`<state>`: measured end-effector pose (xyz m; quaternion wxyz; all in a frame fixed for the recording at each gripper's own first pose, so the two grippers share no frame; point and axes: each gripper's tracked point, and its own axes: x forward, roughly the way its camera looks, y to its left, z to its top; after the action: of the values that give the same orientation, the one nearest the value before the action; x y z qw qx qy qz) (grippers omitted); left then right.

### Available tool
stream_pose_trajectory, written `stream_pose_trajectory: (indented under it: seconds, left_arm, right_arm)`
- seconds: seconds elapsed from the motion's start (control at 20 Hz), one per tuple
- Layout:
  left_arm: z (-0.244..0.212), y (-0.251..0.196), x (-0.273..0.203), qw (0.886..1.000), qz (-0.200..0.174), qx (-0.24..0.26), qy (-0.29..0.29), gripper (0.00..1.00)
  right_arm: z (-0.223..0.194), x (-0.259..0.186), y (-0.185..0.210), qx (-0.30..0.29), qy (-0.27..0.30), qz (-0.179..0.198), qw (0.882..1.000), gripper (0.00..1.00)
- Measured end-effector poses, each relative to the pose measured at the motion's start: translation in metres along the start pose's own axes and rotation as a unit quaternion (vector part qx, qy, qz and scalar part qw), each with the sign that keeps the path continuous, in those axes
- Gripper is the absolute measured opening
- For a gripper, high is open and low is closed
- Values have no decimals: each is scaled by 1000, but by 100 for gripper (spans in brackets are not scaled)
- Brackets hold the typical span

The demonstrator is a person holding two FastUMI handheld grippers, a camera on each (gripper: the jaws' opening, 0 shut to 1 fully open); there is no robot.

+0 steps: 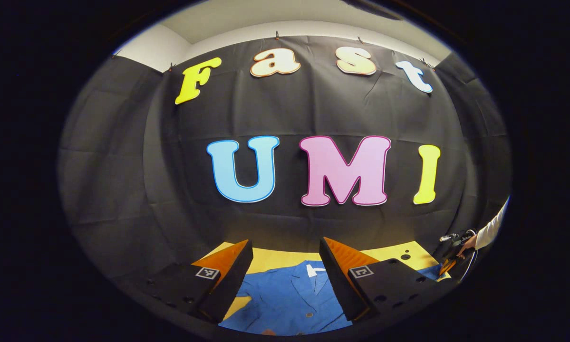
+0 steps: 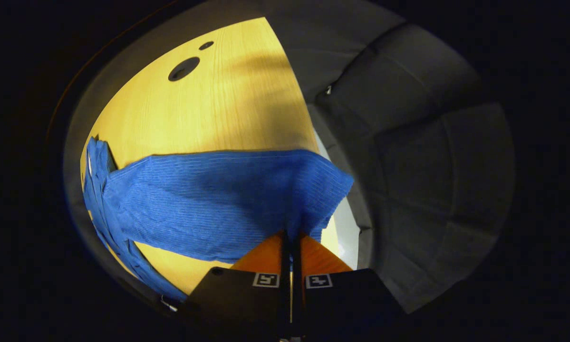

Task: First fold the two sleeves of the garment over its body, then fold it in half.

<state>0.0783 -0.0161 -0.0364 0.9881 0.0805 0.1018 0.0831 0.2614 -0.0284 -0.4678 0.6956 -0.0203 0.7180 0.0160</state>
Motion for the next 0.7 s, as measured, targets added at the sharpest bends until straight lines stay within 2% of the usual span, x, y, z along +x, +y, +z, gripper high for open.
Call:
stream_pose_trajectory:
  seconds: [0.15, 0.3, 0.4, 0.55, 0.7]
  left_arm:
    - [5, 23, -5, 1000, 3, 16, -15, 81]
    - [-2, 46, -7, 1000, -2, -3, -13, 81]
    - [-5, 67, -9, 1000, 3, -4, -17, 81]
    - [-14, 100, -13, 1000, 10, -1, -20, 81]
    - [-29, 130, -17, 1000, 14, -15, -11, 81]
  right_arm:
    - [0, -18, 9, -4, -29, -3, 1000, 5]
    - [14, -68, 40, -8, -87, 6, 996, 5]
    - [17, -117, 66, -18, -119, 19, 992, 5]
    - [20, -193, 120, -24, -177, 58, 982, 5]
    - [20, -260, 193, -48, -209, 91, 972, 5]
